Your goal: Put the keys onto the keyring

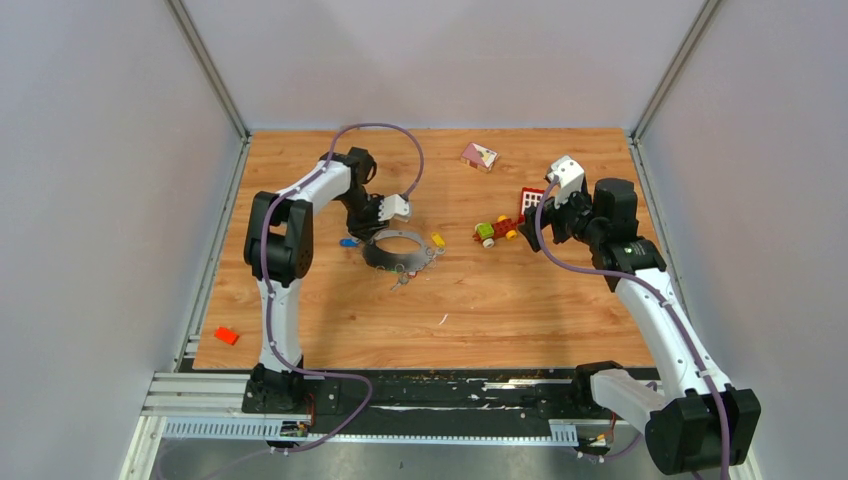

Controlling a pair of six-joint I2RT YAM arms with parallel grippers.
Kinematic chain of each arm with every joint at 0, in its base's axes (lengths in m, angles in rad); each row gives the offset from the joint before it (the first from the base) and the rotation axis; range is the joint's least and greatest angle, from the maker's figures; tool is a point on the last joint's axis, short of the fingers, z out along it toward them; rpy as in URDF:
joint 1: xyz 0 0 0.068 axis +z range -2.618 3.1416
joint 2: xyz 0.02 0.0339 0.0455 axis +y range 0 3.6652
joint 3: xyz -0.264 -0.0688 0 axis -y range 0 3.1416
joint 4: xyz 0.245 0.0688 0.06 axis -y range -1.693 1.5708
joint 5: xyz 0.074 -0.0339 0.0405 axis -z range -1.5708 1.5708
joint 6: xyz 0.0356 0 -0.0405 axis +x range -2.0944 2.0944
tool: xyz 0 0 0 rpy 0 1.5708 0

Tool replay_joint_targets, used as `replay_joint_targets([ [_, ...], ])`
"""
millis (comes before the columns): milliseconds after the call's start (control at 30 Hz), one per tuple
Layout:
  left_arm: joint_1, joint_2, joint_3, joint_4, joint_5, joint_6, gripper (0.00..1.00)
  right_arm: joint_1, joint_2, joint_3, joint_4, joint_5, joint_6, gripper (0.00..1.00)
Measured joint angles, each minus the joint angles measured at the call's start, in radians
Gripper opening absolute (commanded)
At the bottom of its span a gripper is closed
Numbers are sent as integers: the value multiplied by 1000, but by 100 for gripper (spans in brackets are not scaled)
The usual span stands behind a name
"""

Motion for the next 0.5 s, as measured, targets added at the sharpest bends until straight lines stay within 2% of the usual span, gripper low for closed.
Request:
replay_joint_targets([
  [500,0,1,1,-37,10,29,8,0,0,0,-2,0,-3,100],
])
